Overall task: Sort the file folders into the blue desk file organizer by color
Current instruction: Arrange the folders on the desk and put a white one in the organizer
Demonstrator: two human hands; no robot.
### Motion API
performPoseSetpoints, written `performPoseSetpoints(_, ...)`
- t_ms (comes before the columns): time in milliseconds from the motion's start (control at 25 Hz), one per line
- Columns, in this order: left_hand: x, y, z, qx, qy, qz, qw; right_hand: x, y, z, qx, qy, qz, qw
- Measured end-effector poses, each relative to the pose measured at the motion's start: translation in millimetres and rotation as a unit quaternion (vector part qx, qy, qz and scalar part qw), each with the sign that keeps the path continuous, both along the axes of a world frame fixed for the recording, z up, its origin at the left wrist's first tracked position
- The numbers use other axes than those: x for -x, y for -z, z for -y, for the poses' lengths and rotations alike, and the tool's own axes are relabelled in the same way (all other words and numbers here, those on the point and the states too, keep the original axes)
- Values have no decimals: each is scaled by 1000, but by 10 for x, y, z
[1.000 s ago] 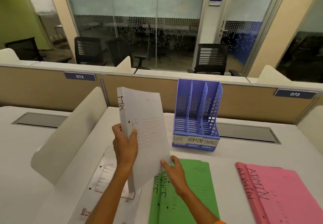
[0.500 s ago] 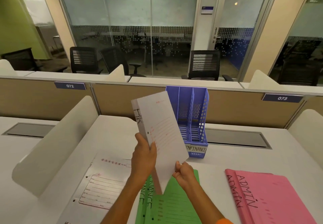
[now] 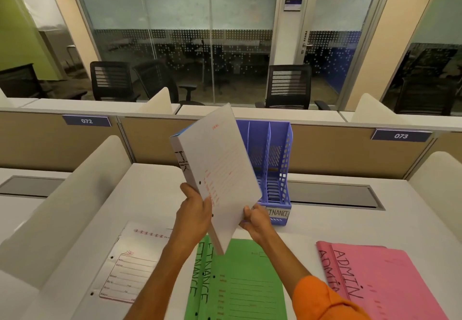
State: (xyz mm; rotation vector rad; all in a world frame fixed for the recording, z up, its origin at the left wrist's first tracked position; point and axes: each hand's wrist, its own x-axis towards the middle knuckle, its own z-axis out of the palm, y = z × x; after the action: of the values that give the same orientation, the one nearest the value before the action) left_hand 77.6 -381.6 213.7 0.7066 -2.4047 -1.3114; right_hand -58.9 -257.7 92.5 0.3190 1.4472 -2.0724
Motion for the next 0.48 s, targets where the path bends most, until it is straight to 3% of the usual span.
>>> performPoseSetpoints(120,97,-56,49,-38,5,-42,998,147,-84,55,-78,-51,-83,992)
performPoseSetpoints(200,184,-72,60,-30,0,-57,998,250,-122,42,-211,-74,-186,957)
performPoseSetpoints(280,273,-63,72,-11,-10,-70,997,354,-108,-30,-361,-107,-314,872)
performPoseSetpoints(360,378,-54,85,-3,-20,-83,996,457,-51,-120,-503,-183,-403,742)
performPoseSetpoints(400,437,-53,89,0,-27,-85,996,503,-7,-163,-558,-220,-417,683)
performPoseSetpoints(480,566,-48,84,4,-40,-81,996,559,100,-234,-616,-269,-419,611)
